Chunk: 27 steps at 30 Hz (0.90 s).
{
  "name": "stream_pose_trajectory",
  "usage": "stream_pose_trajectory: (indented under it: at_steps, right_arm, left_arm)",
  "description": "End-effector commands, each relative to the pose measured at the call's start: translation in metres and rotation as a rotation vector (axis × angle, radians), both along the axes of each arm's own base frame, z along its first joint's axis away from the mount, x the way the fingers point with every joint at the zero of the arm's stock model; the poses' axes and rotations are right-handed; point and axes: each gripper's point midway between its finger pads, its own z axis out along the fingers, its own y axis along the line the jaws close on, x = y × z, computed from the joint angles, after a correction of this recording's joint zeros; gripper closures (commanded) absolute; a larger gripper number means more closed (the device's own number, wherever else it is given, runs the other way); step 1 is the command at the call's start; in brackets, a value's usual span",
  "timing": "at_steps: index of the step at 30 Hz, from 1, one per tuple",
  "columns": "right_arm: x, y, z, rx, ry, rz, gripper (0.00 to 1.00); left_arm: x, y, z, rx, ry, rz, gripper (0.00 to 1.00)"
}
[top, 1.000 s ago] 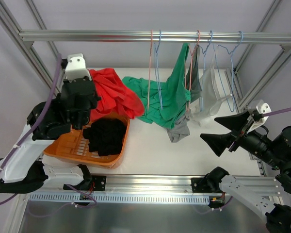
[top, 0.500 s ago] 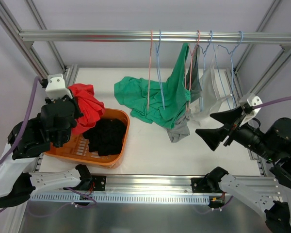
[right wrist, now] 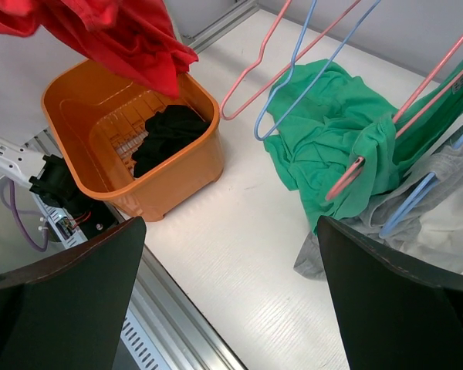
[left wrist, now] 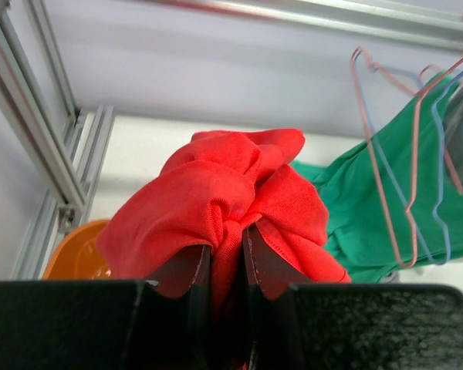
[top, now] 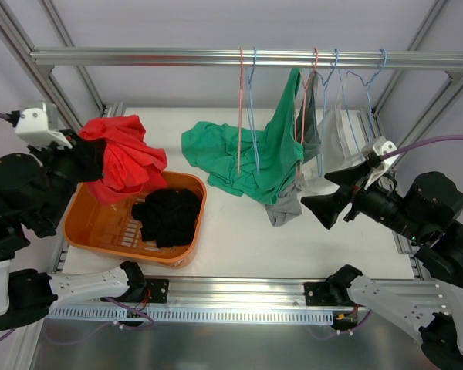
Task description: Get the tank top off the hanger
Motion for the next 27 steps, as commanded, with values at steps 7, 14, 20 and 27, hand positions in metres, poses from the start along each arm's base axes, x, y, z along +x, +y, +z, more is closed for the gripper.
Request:
stream_pose_trajectory:
  at_steps: [7,14,20,27]
  right_arm:
    - [0.015,0.0,0.006,-0.007,-0.044,-0.043,0.01]
    - [0.016,0.005,0.002,0.0,-0.026,-0.029,0.01]
    - [0.031,0.002,0.003,0.011,-0.008,-0.11,0.0]
    - [0.054,-0.02,0.034,0.006,-0.048,-0.29,0.01]
  left_arm:
    - [-0.007,0.01,0.045,-0.012,-0.1,-0.035,1.0]
    - [-0.002,0.012,0.014,0.013,-0.049,0.018,1.0]
    - [0.02,-0.034,-0.08,0.032,0.139,0.044,0.98]
    - [0.046,-0.044,-0.196,0.107,0.406,0.187,0.89]
